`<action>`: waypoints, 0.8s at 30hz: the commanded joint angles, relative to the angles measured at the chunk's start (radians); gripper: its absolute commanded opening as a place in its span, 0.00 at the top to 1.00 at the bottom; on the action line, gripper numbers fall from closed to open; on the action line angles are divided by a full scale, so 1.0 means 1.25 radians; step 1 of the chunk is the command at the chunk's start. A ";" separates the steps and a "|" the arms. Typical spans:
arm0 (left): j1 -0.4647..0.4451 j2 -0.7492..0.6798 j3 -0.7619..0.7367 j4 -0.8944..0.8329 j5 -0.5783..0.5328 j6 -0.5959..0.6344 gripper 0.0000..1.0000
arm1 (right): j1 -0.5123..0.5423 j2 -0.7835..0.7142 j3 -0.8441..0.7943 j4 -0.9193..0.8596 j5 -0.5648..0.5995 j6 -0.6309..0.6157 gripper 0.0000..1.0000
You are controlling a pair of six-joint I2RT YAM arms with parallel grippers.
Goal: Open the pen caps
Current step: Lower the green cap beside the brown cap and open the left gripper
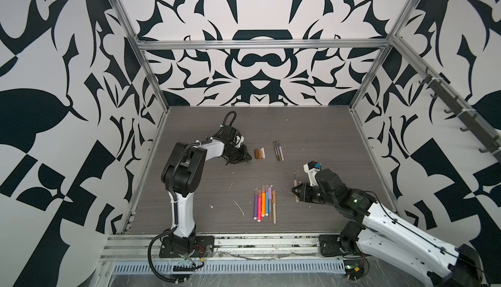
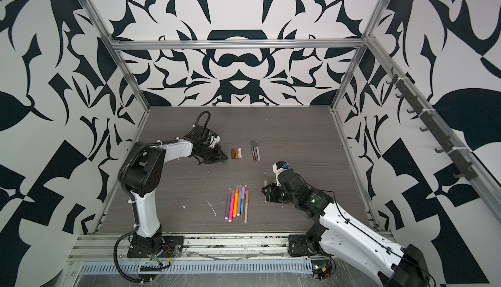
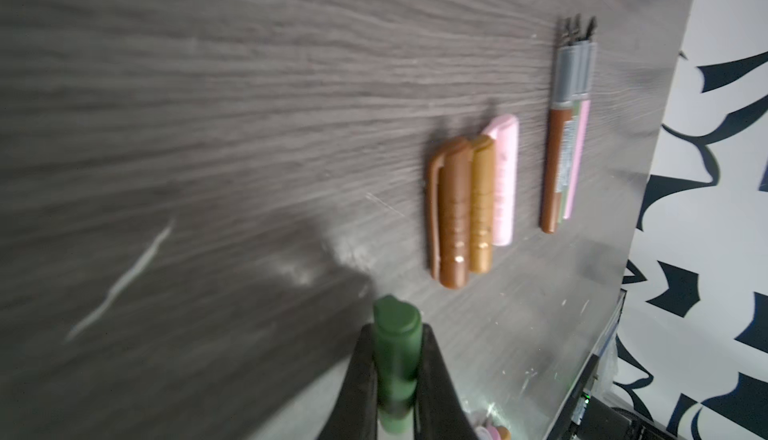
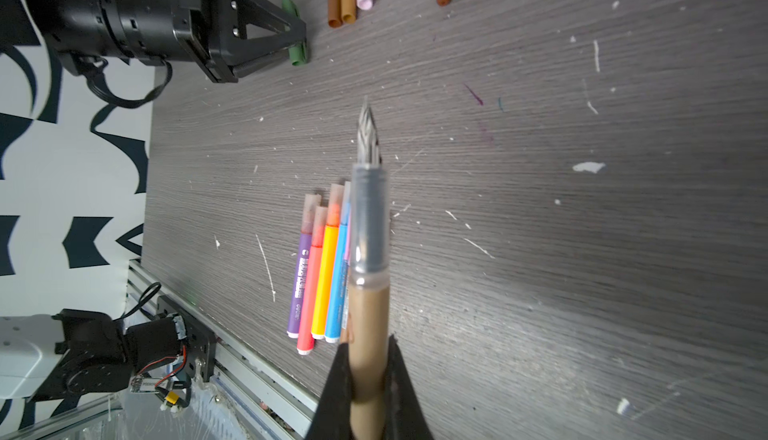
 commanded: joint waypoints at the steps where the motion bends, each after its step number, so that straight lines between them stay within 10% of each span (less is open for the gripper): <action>1: 0.003 0.022 0.052 -0.038 0.000 0.033 1.00 | -0.012 0.000 0.040 -0.024 -0.008 -0.042 1.00; 11: 0.003 0.069 0.093 -0.056 0.005 0.035 1.00 | -0.028 0.022 0.071 -0.043 -0.017 -0.068 1.00; 24: 0.003 0.094 0.108 -0.055 0.018 0.022 0.71 | -0.032 0.020 0.073 -0.052 -0.024 -0.061 1.00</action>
